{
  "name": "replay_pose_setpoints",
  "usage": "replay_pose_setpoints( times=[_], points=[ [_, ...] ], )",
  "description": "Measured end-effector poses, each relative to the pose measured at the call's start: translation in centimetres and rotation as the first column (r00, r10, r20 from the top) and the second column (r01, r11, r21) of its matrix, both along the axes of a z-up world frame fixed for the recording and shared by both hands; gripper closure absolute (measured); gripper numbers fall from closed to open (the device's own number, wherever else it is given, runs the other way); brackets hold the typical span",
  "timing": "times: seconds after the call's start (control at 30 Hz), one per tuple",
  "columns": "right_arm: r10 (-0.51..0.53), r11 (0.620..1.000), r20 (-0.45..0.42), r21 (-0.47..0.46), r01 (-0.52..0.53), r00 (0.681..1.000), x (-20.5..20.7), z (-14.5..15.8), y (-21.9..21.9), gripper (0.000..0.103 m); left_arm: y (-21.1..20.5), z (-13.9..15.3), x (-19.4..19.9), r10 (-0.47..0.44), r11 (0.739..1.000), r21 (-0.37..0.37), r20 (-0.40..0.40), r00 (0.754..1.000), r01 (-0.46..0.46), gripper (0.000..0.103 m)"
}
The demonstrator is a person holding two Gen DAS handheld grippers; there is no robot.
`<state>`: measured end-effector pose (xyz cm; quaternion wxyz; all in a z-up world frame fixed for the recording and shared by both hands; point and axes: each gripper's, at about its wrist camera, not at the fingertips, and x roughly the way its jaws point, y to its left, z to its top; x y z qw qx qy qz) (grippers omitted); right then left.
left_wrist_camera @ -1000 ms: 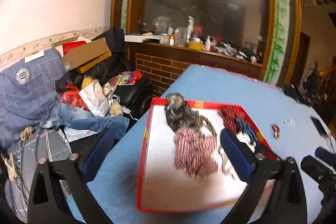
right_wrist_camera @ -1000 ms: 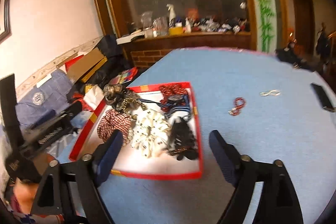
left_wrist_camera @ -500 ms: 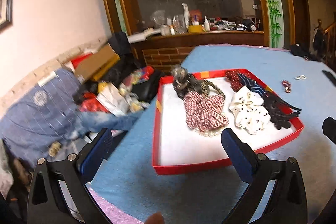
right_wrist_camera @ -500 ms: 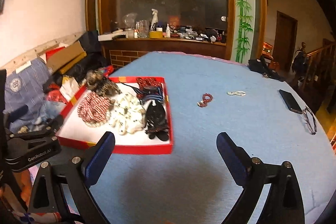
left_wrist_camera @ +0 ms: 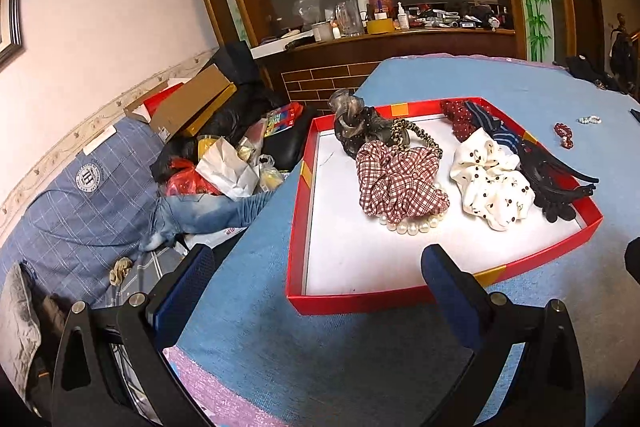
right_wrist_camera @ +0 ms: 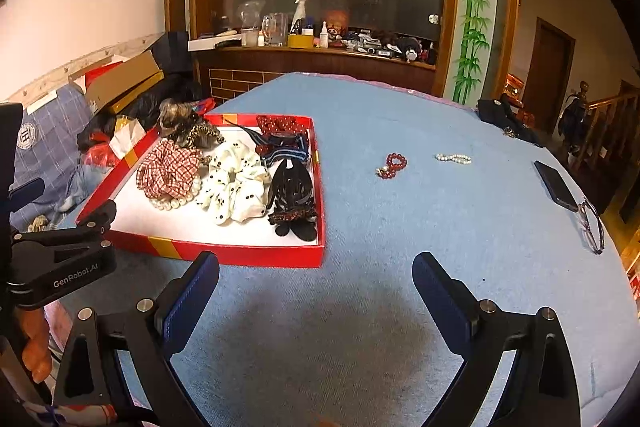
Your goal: Organize jewelry
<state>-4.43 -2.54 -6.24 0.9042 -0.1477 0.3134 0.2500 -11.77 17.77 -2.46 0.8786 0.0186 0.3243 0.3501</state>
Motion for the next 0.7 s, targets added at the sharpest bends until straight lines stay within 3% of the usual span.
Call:
replay_pose_setpoints(
  times=[0.17, 0.7],
  points=[
    [0.011, 1.0, -0.009, -0.009, -0.011, 1.0, 0.0, -0.4, 0.5, 0.004, -0.4, -0.2, 0.1, -0.007, 1.0, 0.03, -0.003, 1.0, 0.007, 0.0],
    [0.019, 0.999, -0.04, -0.027, -0.02, 0.999, 0.3, -1.4, 1.1, 0.004, -0.4, -0.8, 0.5, -0.016, 1.0, 0.023, -0.016, 1.0, 0.017, 0.0]
  ],
)
